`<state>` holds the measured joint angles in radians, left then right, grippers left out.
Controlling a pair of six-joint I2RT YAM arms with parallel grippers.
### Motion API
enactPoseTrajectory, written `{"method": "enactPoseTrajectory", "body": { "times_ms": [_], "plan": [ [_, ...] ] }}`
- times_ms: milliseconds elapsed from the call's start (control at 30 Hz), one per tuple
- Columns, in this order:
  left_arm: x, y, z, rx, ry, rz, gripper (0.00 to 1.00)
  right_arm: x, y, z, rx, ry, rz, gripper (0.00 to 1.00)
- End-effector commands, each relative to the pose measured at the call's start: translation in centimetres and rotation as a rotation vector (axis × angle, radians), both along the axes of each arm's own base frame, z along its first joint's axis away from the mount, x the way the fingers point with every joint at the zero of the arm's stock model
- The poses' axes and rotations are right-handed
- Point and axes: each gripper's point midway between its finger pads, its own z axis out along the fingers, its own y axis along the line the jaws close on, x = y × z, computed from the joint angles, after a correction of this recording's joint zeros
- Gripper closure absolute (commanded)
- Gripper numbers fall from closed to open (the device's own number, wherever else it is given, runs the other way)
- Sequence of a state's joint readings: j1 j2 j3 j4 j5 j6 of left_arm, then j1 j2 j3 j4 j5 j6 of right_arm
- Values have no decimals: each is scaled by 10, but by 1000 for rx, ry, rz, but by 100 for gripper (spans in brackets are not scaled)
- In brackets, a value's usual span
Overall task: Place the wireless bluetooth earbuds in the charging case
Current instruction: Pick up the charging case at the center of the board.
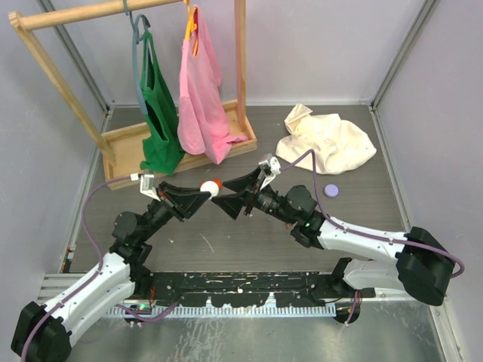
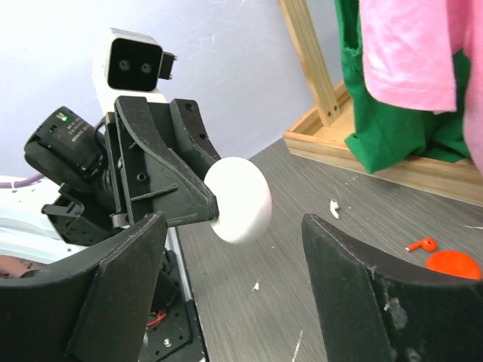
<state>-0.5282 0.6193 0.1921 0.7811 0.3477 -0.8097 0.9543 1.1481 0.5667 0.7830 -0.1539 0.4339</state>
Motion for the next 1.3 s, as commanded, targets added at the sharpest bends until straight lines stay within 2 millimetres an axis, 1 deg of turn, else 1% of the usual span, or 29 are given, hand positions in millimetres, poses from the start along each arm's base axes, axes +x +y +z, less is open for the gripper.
{"method": "enactPoseTrajectory", "body": {
  "times_ms": [0,233,400,467,800,933,1000,1133,1267],
  "plan": [
    [-11,3,46,-111,-104,-27,100,-12,6,47,193,-39,86,25],
    [-13,4,52,-140,-102,-43,100,-18,10,58,240,-58,135,42],
    [-15,4,55,-161,-95,-52,100,-21,13,61,244,-66,156,53],
    [-16,4,56,-169,-91,-58,100,-21,14,62,247,-68,163,56],
    [-21,-1,63,-212,-77,-121,99,-25,15,66,271,-81,188,62],
    [-22,-1,62,-213,-68,-129,98,-27,14,69,270,-97,204,69],
    [-23,-2,60,-212,-66,-132,94,-27,13,68,260,-104,208,74],
    [-22,-2,55,-200,-53,-131,78,-27,12,64,217,-114,224,84],
    [-22,-4,51,-176,-54,-136,63,-27,10,60,167,-111,254,91]
  ]
}}
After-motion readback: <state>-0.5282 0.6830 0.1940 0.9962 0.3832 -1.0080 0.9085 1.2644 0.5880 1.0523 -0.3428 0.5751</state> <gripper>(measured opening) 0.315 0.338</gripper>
